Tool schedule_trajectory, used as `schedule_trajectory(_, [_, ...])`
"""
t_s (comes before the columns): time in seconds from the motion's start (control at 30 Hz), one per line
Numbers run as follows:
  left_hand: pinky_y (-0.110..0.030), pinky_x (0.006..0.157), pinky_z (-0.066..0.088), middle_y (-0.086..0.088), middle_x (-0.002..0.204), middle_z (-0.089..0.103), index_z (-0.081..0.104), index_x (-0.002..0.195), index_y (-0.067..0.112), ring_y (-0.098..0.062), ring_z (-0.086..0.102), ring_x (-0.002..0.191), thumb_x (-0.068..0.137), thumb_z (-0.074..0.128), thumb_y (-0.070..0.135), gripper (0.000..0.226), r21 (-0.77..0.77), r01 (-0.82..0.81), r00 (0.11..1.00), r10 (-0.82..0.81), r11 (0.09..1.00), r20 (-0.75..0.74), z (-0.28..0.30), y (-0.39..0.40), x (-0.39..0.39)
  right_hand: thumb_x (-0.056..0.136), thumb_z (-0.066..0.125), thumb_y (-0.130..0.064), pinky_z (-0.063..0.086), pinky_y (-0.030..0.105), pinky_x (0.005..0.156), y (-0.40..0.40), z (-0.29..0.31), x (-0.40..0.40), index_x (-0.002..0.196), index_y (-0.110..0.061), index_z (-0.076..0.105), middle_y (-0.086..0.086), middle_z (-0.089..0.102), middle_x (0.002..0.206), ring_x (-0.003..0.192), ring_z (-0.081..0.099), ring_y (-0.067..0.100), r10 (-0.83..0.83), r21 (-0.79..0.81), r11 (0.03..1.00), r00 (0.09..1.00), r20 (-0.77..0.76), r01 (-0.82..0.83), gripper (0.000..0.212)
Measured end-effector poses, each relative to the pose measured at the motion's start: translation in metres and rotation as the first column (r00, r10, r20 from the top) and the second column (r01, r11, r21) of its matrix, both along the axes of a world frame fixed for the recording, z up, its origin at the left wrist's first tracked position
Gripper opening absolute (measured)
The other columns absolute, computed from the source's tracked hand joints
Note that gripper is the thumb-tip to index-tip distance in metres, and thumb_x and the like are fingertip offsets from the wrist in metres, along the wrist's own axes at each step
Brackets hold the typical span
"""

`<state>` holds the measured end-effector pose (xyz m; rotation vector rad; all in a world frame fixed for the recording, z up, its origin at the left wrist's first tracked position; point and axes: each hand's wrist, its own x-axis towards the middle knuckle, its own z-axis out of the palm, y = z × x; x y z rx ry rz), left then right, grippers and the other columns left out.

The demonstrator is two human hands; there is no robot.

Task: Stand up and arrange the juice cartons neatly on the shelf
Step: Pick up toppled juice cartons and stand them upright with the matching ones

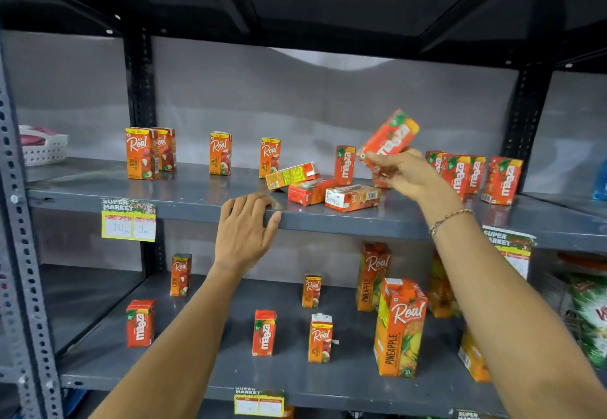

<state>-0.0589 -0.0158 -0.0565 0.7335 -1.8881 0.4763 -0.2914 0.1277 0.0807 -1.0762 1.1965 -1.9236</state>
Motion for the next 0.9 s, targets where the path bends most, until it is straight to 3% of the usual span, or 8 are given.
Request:
schedule_trajectory(0.13, [-0.029, 0.088, 0.030, -0.002, 0.103, 0.064, 0.056, 0.099, 0.018, -0.020, 0.058, 0.091, 0.096, 0.028, 0.046, 0.040, -0.031, 0.007, 0.999, -0.008, 0.999, -0.042, -0.001, 0.001, -0.002, 0.075, 0.070, 0.006, 0.053, 0.023, 0.066, -0.019, 0.000, -0.042, 0.093, -0.008, 0.056, 0.003, 0.064, 0.087, 0.093, 0.062, 0.020, -0.146, 0.158, 0.971, 0.968, -0.203, 0.180, 0.027])
schedule_trajectory(0.2, [-0.030, 0.089, 0.030, -0.003, 0.103, 0.064, 0.057, 0.100, 0.017, -0.020, 0.058, 0.092, 0.097, 0.024, 0.048, 0.045, -0.030, 0.009, 0.999, -0.010, 1.000, -0.048, -0.002, 0.001, -0.002, 0.072, 0.073, 0.008, 0.054, 0.028, 0.074, -0.029, -0.006, -0.061, 0.091, -0.006, 0.057, 0.006, 0.065, 0.090, 0.103, 0.060, 0.025, -0.155, 0.262, 0.932, 0.928, -0.340, 0.252, 0.028])
schedule_trajectory(0.3, [-0.031, 0.089, 0.031, -0.004, 0.103, 0.064, 0.058, 0.100, 0.015, -0.022, 0.058, 0.090, 0.097, 0.021, 0.049, 0.051, -0.015, -0.001, 0.999, 0.000, 1.000, -0.049, -0.002, 0.001, -0.003, 0.067, 0.078, 0.006, 0.049, 0.035, 0.091, -0.040, -0.017, -0.083, 0.116, -0.001, 0.049, 0.014, 0.061, 0.113, 0.106, 0.058, 0.025, -0.163, 0.343, 0.861, 0.844, -0.511, 0.375, 0.057])
schedule_trajectory(0.37, [-0.031, 0.089, 0.031, -0.004, 0.103, 0.064, 0.058, 0.100, 0.015, -0.023, 0.058, 0.091, 0.097, 0.021, 0.049, 0.051, -0.015, -0.013, 0.999, 0.012, 1.000, -0.047, -0.003, 0.000, -0.004, 0.065, 0.079, 0.006, 0.049, 0.033, 0.088, -0.043, -0.023, -0.091, 0.124, -0.001, 0.041, 0.013, 0.057, 0.118, 0.102, 0.057, 0.022, -0.172, 0.319, 0.860, 0.815, -0.554, 0.398, 0.071])
schedule_trajectory(0.47, [-0.032, 0.089, 0.031, -0.006, 0.104, 0.064, 0.059, 0.101, 0.013, -0.024, 0.058, 0.092, 0.097, 0.021, 0.049, 0.052, 0.000, -0.019, 0.999, 0.019, 1.000, -0.042, -0.003, 0.000, -0.005, 0.063, 0.082, 0.002, 0.046, 0.040, 0.097, -0.047, -0.028, -0.099, 0.129, -0.006, 0.037, 0.013, 0.055, 0.124, 0.114, 0.054, 0.026, -0.141, 0.300, 0.863, 0.764, -0.629, 0.406, 0.081])
schedule_trajectory(0.63, [-0.034, 0.090, 0.031, -0.007, 0.104, 0.063, 0.057, 0.102, 0.013, -0.025, 0.057, 0.093, 0.096, 0.022, 0.048, 0.050, 0.012, -0.039, 0.999, 0.039, 0.999, -0.038, -0.005, -0.001, -0.006, 0.067, 0.082, -0.010, 0.041, 0.045, 0.104, -0.050, -0.033, -0.108, 0.131, -0.010, 0.044, 0.011, 0.057, 0.128, 0.119, 0.053, 0.028, -0.069, 0.326, 0.835, 0.672, -0.737, 0.443, 0.075])
schedule_trajectory(0.9, [-0.033, 0.090, 0.030, -0.007, 0.103, 0.062, 0.056, 0.101, 0.013, -0.025, 0.056, 0.092, 0.097, 0.023, 0.047, 0.048, 0.009, -0.066, 0.997, 0.066, 0.998, -0.034, -0.005, 0.001, -0.006, 0.067, 0.083, -0.017, 0.041, 0.043, 0.103, -0.055, -0.033, -0.113, 0.128, -0.007, 0.049, 0.014, 0.057, 0.129, 0.119, 0.053, 0.031, -0.138, 0.261, 0.760, 0.540, -0.830, 0.595, 0.070])
